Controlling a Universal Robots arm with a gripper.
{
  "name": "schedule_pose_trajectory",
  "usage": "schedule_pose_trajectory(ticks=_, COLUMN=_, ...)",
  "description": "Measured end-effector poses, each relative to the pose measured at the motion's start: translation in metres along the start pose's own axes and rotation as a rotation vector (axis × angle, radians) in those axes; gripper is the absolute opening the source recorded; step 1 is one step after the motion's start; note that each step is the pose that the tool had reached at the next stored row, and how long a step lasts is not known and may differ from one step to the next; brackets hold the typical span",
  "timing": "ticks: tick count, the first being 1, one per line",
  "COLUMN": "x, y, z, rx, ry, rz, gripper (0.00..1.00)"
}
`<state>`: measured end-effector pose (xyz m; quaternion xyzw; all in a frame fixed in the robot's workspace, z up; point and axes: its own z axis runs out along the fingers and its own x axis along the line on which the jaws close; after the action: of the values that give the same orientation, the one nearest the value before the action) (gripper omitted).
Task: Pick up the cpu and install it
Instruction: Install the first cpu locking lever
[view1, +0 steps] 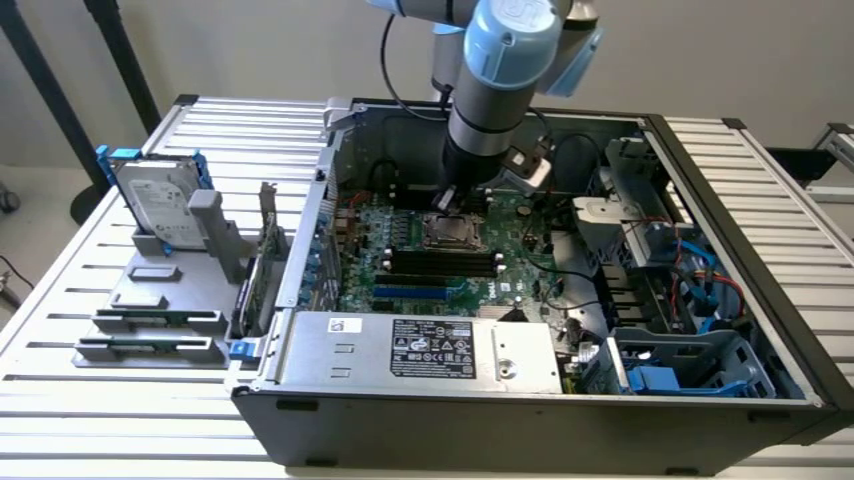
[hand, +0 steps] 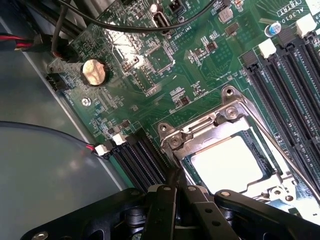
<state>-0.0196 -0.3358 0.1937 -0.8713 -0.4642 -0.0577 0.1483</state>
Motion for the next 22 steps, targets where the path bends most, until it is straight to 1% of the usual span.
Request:
schedule_pose_trajectory(ticks=7, x=0.001, y=0.0045, z=-0.0005, rx=0.0024, ry=-0.0016, rz=-0.009, gripper=0.11)
schedule_pose_trajectory(ticks=12, x=0.002, y=0.0054, z=-0.0010, rx=0.0038, ry=-0.0015, rz=-0.013, gripper=0.11)
schedule_pose_trajectory(ticks=14, x=0.002, y=0.0051, z=-0.0028, rx=0.0042, ry=-0.0015, rz=-0.013, gripper=0.11)
schedule_pose_trajectory(ticks=18, x=0.003, y=0.0028, z=-0.0094, rx=0.0063, ry=0.0018, rz=-0.013, gripper=0.11)
schedule_pose_trajectory(ticks=20, x=0.003, y=0.0005, z=-0.0128, rx=0.0081, ry=0.0044, rz=-0.013, gripper=0.11)
schedule_pose_trajectory(ticks=22, x=0.001, y=-0.0023, z=-0.0157, rx=0.0110, ry=0.0087, rz=-0.014, gripper=0.11)
